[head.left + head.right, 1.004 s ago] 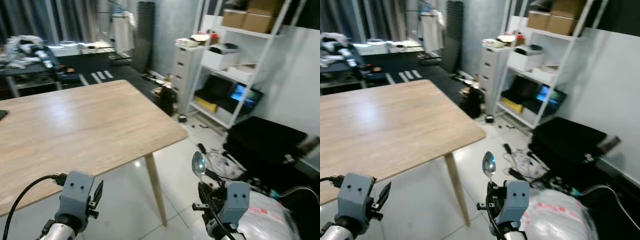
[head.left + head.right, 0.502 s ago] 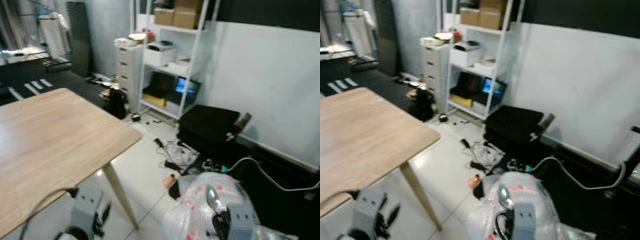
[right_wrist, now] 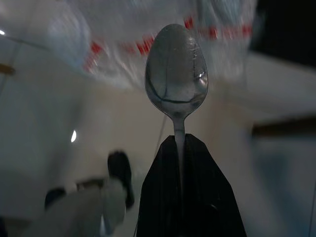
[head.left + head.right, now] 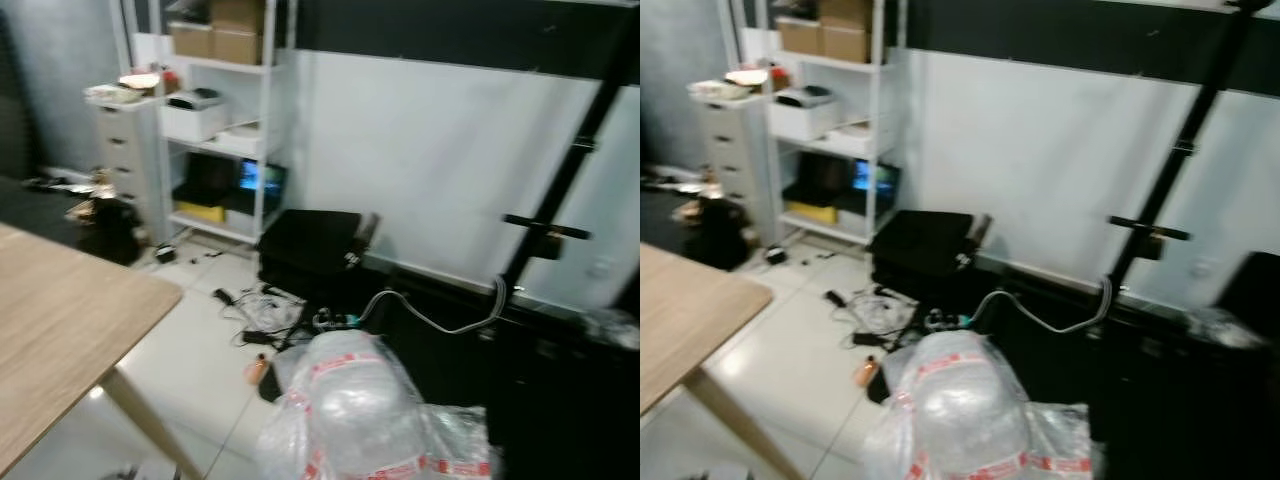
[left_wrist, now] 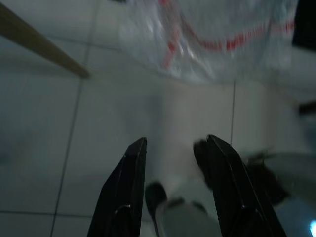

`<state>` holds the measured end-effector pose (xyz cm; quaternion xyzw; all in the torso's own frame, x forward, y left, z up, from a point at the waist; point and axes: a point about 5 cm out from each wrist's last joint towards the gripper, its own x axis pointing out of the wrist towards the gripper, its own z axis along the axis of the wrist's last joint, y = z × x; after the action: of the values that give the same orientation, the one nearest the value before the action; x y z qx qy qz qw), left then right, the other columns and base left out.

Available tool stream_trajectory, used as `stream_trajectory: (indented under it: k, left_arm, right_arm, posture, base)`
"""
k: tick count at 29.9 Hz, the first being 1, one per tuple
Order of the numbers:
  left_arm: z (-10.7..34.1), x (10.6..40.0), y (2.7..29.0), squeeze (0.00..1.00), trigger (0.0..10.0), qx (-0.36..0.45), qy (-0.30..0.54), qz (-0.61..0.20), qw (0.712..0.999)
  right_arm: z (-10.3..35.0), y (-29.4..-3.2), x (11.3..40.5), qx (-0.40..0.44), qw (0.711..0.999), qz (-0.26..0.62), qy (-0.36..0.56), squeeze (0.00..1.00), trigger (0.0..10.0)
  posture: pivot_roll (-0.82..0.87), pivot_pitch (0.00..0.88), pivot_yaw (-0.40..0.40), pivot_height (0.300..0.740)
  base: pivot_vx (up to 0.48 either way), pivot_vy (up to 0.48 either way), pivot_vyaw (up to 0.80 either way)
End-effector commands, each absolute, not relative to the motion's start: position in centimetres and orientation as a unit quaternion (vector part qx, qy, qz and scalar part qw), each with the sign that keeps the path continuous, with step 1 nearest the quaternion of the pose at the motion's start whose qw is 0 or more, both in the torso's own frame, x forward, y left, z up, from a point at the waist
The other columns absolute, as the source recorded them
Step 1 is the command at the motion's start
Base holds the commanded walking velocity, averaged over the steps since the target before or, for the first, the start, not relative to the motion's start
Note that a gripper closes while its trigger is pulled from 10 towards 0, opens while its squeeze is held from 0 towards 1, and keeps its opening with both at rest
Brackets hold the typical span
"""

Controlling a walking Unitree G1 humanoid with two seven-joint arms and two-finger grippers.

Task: Setting the table

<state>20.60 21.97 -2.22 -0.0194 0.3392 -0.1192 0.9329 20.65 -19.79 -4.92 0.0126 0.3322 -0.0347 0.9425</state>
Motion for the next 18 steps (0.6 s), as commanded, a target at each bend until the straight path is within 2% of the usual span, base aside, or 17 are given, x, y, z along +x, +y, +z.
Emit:
stream_trajectory:
  k: [1, 6, 18]
  left_arm:
    - [-2.5, 20.2, 22.3, 0.0, 10.0, -0.025, 0.343, -0.116, 0.932]
    - [-3.6, 18.6, 22.7, 0.0, 10.0, -0.046, 0.356, -0.121, 0.925]
    - [-0.6, 21.6, 21.2, 0.05, 10.0, -0.011, 0.251, -0.177, 0.952]
  right_arm:
    - [-5.6, -19.4, 19.9, 0.019, 0.937, -0.029, 0.348, 0.0, 10.0]
    - [-6.4, -19.4, 18.8, 0.019, 0.932, -0.025, 0.362, 0.0, 10.0]
    - [-4.4, -20.5, 20.7, 0.036, 0.958, -0.066, 0.277, 0.0, 10.0]
  posture:
    - [0.05, 0.06, 0.029, 0.74]
    - [0.05, 0.07, 0.022, 0.74]
    - [0.04, 0.069, 0.031, 0.74]
  base:
    - [0.0, 0.0, -0.8]
    - [0.0, 0.0, -0.8]
    - [0.0, 0.0, -0.8]
